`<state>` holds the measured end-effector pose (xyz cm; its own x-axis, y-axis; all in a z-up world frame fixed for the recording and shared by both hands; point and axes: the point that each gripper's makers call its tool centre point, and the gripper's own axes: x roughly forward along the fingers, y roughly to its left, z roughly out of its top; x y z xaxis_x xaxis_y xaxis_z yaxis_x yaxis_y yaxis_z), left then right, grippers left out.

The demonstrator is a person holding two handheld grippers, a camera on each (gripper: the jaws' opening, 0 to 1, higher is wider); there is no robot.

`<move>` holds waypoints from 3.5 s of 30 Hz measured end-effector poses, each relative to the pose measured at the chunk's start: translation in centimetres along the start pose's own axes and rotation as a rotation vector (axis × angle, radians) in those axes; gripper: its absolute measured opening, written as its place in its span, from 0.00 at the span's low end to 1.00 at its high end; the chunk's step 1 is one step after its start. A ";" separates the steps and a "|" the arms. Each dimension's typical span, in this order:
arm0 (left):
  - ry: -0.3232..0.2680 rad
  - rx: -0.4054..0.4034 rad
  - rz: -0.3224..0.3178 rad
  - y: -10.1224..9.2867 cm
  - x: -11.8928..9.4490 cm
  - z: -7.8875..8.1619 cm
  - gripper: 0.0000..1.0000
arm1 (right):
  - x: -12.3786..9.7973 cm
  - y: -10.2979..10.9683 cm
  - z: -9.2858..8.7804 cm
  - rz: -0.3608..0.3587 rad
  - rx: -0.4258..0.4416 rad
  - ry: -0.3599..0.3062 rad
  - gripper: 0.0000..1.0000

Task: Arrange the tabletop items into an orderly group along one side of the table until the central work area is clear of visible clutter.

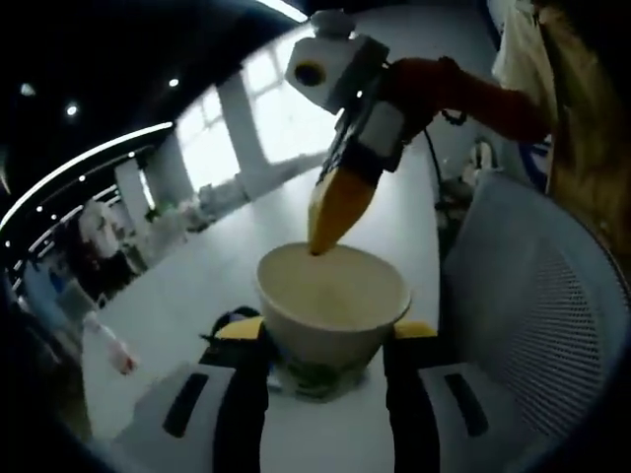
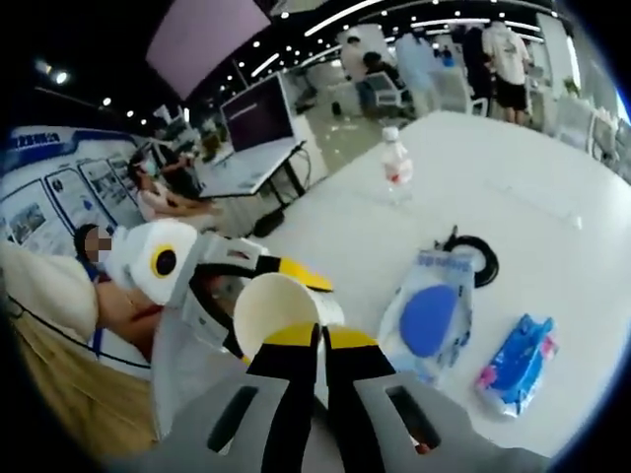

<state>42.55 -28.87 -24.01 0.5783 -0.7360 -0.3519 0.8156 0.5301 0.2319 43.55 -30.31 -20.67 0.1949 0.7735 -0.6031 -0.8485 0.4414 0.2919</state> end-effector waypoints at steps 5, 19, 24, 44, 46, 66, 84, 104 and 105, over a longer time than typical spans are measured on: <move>-0.052 -0.108 0.006 0.1 -0.1 0.8 0.43 | -0.2 -0.1 0.8 -0.006 -0.029 -0.053 0.07; -0.059 -0.237 0.093 2.1 0.1 0.6 0.43 | -1.1 -2.0 3.0 -0.050 0.028 -0.256 0.65; -0.048 -0.258 0.120 2.8 0.3 0.3 0.43 | -1.1 -3.0 2.7 -0.074 0.013 -0.246 0.80; -0.051 -0.282 0.237 7.8 0.7 0.0 0.43 | -2.1 -6.0 1.6 -0.134 -0.005 -0.253 1.00; -0.055 -0.278 0.264 8.7 0.7 0.1 0.43 | -2.3 -6.3 1.5 -0.135 0.001 -0.254 1.00; -0.082 -0.292 0.365 16.8 3.6 0.3 0.43 | -3.2 -11.3 -1.8 -0.208 0.074 -0.188 1.00; -0.066 -0.365 0.484 24.1 7.7 -3.9 0.43 | -0.6 -14.4 -5.3 -0.223 0.115 -0.079 1.00; -0.010 -0.442 0.578 28.9 12.1 -10.7 0.43 | 1.0 -16.4 -8.7 -0.210 0.259 -0.066 1.00; -0.006 -0.445 0.586 29.1 12.2 -10.9 0.43 | 1.0 -16.4 -8.6 -0.207 0.257 -0.065 1.00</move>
<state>73.11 -17.82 -31.47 0.9186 -0.2806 -0.2781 0.2893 0.9572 -0.0101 53.44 -40.68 -32.50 0.3885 0.6790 -0.6229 -0.6375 0.6862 0.3505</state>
